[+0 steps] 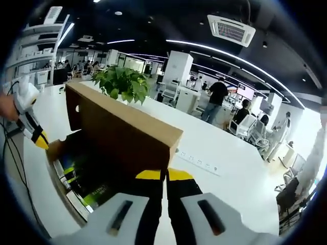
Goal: Operate the shoe box by opening the lid, removing the specified soft item, and placing it in the target area until the item is outside and the box remains undamaged.
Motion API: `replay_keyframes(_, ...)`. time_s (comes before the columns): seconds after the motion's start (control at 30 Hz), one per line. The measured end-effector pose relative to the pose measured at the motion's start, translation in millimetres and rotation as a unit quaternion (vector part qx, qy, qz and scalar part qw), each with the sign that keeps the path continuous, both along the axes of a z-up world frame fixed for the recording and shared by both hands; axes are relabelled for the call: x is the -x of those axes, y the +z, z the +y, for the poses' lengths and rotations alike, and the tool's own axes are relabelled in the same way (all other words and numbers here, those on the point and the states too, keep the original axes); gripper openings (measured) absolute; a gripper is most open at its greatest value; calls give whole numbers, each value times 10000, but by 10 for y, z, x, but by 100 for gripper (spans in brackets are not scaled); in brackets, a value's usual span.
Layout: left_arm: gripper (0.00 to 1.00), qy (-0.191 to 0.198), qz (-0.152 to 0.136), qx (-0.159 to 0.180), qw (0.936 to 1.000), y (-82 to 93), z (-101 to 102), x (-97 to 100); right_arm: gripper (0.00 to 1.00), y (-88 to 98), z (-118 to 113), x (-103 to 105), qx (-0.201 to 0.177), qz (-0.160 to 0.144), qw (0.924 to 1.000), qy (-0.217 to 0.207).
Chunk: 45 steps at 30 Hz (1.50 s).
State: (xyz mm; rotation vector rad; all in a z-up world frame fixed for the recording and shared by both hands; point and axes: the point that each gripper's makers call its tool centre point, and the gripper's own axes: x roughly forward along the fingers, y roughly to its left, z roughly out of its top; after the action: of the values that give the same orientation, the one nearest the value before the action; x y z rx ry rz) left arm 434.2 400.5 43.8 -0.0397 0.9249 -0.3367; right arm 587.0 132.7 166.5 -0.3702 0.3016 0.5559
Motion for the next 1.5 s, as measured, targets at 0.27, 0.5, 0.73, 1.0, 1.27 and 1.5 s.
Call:
replay_keyframes(0.27,4,-47,44,-26,10000,-12,-4,-8,0,9,6,-50,12,-4,10000,-3)
replay_keyframes(0.5,4,-67,75,-6,9999,-11,-8,-7,0,21,17,-140,27,-13,10000,-3)
replay_keyframes(0.73,4,-95,104,-7,9999,-18,-6,-10,0,24,23,-220,54,-21,10000,6)
replay_keyframes(1.0,4,-155,115,-46,9998,-18,-11,-12,0,32,41,-317,97,-32,9999,11)
replay_keyframes(1.27,4,-173,125,-43,9998,-18,-12,-10,0,9,59,-470,155,-23,9999,12)
replay_keyframes(1.5,4,-200,123,-59,9997,-19,-11,-10,0,-23,82,-600,198,-6,9998,3)
